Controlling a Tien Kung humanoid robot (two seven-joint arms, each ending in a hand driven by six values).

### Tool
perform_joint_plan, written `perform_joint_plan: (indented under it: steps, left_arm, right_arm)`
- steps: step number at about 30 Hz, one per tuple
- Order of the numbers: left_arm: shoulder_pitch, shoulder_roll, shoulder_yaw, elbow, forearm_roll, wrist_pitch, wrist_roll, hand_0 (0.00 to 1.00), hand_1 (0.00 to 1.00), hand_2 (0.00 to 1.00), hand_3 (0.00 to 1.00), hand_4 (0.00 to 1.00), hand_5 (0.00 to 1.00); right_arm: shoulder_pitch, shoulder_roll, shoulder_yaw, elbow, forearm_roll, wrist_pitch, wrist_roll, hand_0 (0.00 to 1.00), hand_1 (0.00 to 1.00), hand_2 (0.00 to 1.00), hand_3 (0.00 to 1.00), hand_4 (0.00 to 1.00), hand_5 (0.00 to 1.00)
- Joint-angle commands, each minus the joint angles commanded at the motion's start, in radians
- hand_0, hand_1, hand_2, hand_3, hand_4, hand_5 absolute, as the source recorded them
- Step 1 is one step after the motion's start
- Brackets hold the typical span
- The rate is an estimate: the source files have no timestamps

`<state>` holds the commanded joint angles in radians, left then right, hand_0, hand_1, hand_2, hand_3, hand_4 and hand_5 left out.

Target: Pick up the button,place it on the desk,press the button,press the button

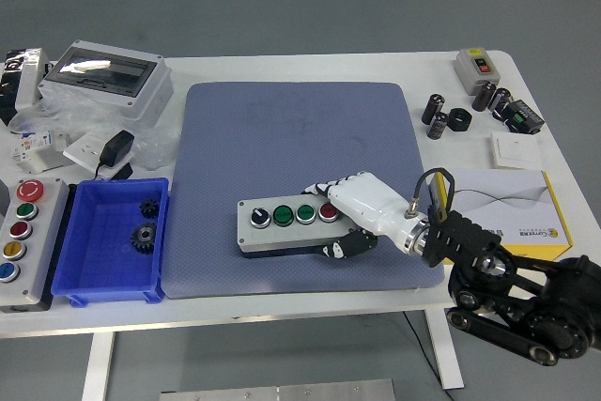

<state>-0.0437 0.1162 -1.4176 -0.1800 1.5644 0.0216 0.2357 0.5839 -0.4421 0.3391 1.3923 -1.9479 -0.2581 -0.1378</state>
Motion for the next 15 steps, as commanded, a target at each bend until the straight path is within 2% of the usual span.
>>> perform_joint_plan:
  steps: [8,9,14,15]
  left_arm:
    - [0.000,0.000,0.004,0.000,-0.003,0.000,0.000,0.604,0.603,0.532,0.602,0.616,0.215]
    - [0.000,0.000,0.003,0.000,-0.003,0.000,0.000,0.604,0.603,0.532,0.602,0.617,0.216]
    - [0.000,0.002,0.005,0.000,-0.008,0.001,-0.002,0.604,0.603,0.532,0.602,0.617,0.216]
    - [0.001,0.002,0.005,0.000,-0.009,0.001,-0.002,0.604,0.603,0.532,0.602,0.617,0.216]
  right_arm:
    - [-0.009,0.001,0.021,-0.003,0.046,0.042,-0.010,0.182,0.356,0.368,0.469,0.343,0.002]
    - [-0.010,0.001,0.025,-0.003,0.050,0.048,-0.011,0.187,0.371,0.376,0.509,0.365,0.002]
    - [-0.016,-0.004,0.038,0.000,0.069,0.070,-0.016,0.187,0.371,0.376,0.509,0.365,0.002]
    - [-0.017,-0.005,0.040,0.001,0.074,0.074,-0.017,0.248,0.424,0.418,0.612,0.397,0.002]
